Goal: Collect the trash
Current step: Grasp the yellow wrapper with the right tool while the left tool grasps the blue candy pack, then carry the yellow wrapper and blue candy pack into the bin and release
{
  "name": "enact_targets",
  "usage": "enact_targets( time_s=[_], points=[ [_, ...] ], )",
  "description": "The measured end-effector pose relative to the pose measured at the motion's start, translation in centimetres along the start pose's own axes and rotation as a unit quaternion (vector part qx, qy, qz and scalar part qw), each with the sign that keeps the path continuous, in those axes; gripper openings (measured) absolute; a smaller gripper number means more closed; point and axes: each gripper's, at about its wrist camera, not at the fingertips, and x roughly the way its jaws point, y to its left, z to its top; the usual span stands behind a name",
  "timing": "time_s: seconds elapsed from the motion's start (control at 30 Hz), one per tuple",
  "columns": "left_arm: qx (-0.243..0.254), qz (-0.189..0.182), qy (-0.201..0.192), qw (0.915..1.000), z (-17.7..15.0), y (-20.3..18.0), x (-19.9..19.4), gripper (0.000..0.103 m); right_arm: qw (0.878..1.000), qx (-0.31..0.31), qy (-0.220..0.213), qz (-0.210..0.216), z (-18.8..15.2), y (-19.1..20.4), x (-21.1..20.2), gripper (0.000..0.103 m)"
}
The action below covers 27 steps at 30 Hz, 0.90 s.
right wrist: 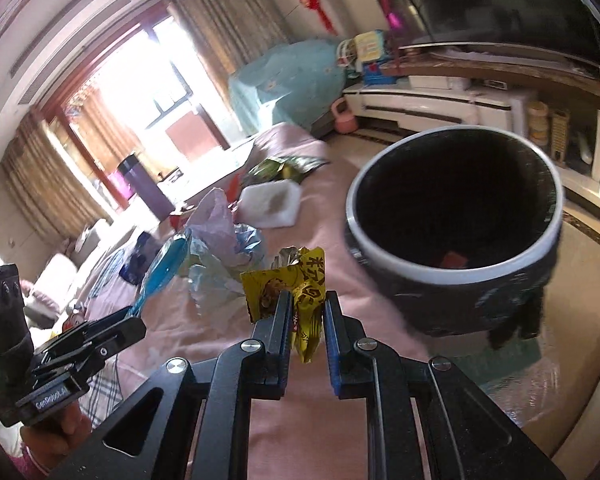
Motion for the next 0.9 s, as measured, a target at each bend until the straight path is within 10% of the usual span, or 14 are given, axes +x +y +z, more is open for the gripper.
enact_targets(
  time_s=[0.53,0.9],
  points=[
    [-0.025,0.044,0.024,0.9984,-2.9,3.8,-2.0,0.034,0.999,-0.021,0.019,0.034,-0.4,2.0,2.7,0.015],
    [0.003,0.009,-0.012,0.9999,1.1,0.3,-1.7,0.034,1.000,-0.006,-0.015,0.008,0.8,-0.3,-0.7,0.015]
  ],
)
